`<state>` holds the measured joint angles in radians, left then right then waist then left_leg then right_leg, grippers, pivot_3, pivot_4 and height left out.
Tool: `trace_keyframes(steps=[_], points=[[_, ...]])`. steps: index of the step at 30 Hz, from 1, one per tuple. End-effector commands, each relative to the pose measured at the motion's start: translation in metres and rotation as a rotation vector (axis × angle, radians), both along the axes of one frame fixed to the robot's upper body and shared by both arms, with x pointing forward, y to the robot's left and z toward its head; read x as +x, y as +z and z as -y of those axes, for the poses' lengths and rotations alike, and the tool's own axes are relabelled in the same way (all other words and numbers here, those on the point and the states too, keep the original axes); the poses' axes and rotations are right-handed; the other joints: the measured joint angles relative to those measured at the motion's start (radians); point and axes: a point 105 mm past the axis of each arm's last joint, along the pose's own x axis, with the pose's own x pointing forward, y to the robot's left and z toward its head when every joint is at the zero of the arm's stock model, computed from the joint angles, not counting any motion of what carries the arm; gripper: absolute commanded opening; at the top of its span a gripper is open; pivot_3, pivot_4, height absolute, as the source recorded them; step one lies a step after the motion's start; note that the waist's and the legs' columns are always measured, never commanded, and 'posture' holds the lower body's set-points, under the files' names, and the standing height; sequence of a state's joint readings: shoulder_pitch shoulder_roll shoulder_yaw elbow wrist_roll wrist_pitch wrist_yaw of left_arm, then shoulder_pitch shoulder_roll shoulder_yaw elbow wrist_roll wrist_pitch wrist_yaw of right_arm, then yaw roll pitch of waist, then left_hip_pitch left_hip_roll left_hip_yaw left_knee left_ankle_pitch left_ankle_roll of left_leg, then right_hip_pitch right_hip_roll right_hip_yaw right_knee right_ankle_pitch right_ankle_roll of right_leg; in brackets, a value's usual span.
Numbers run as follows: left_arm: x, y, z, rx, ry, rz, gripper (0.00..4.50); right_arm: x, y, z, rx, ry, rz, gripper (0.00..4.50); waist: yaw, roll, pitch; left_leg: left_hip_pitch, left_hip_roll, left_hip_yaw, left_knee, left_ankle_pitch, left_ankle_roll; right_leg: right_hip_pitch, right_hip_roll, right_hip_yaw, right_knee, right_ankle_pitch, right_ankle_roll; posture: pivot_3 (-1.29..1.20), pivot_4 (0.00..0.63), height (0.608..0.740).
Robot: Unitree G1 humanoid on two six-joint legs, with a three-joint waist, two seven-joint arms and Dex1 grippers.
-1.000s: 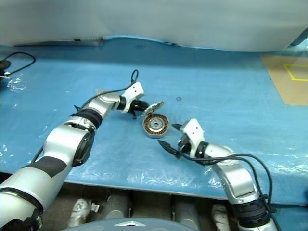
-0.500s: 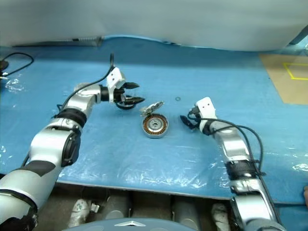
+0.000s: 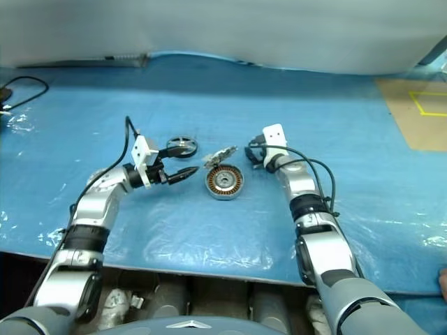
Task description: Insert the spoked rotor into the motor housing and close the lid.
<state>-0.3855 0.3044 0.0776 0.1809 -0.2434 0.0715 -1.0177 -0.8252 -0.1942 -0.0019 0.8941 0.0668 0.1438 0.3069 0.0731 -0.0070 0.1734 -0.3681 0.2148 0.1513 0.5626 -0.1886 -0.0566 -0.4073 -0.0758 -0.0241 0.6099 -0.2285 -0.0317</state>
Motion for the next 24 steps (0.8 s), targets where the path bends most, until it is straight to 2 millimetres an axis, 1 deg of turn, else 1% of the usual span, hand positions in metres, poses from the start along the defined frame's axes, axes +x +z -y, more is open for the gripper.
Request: trace_keyframes(steps=[1, 6, 8, 11, 17, 19, 21, 24], points=[[-0.013, 0.005, 0.006, -0.037, 0.023, 0.022, 3.9, -0.005, -0.023, 0.004, -0.017, -0.031, -0.063, 4.5, -0.004, 0.0, 0.0, 0.0, 0.0, 0.0, 0.0, 0.0, 0.0, 0.0, 0.0, 0.0, 0.0, 0.0, 0.0, 0.0, 0.15, 0.74], [-0.03, -0.017, 0.017, -0.048, 0.05, -0.025, 3.9, -0.003, -0.03, 0.002, -0.05, -0.061, -0.062, 4.5, -0.007, 0.001, -0.001, 0.002, 0.001, 0.001, 0.0, 0.0, 0.0, 0.0, 0.001, 0.001, 0.0, 0.0, 0.0, 0.0, 0.15, 0.74], [-0.034, -0.023, 0.021, -0.047, 0.056, -0.04, 3.9, -0.002, -0.03, 0.001, -0.057, -0.076, -0.059, 4.5, -0.008, 0.001, -0.001, 0.002, 0.001, 0.002, 0.0, 0.0, 0.0, 0.0, 0.001, 0.001, 0.0, 0.0, 0.0, 0.0, 0.15, 0.74], [-0.037, -0.026, 0.027, -0.069, 0.061, -0.057, 3.9, 0.001, -0.028, -0.001, -0.079, -0.097, -0.05, 4.5, -0.008, 0.001, -0.001, 0.003, 0.001, 0.002, 0.0, 0.0, 0.0, 0.0, 0.001, 0.001, 0.0, 0.0, -0.001, 0.0, 0.15, 0.74], [-0.037, -0.026, 0.031, -0.077, 0.063, -0.066, 3.9, 0.002, -0.03, -0.003, -0.106, -0.114, -0.054, 4.5, -0.008, 0.003, -0.002, 0.003, 0.001, 0.002, 0.0, 0.0, 0.0, 0.0, 0.001, 0.002, 0.0, 0.001, -0.001, 0.0, 0.15, 0.74], [-0.037, -0.027, 0.032, -0.076, 0.062, -0.07, 3.95, 0.002, -0.032, -0.005, -0.113, -0.111, -0.058, 4.1, -0.008, 0.004, -0.002, 0.003, 0.001, 0.002, 0.0, 0.0, 0.0, 0.0, 0.001, 0.002, 0.0, 0.001, -0.001, 0.0, 0.15, 0.74], [-0.039, -0.028, 0.033, -0.074, 0.052, -0.074, 3.95, 0.001, -0.034, -0.005, -0.119, -0.112, -0.063, 3.59, -0.008, 0.004, -0.003, 0.003, 0.001, 0.002, 0.0, 0.0, 0.0, 0.0, 0.001, 0.002, 0.0, 0.001, -0.001, 0.0, 0.15, 0.74], [-0.042, -0.031, 0.035, -0.064, 0.038, -0.078, 3.95, 0.0, -0.036, -0.004, -0.124, -0.112, -0.068, 2.49, -0.007, 0.004, -0.003, 0.003, 0.001, 0.002, 0.0, 0.0, 0.0, 0.0, 0.001, 0.002, 0.0, 0.001, -0.001, 0.0, 0.15, 0.74]])
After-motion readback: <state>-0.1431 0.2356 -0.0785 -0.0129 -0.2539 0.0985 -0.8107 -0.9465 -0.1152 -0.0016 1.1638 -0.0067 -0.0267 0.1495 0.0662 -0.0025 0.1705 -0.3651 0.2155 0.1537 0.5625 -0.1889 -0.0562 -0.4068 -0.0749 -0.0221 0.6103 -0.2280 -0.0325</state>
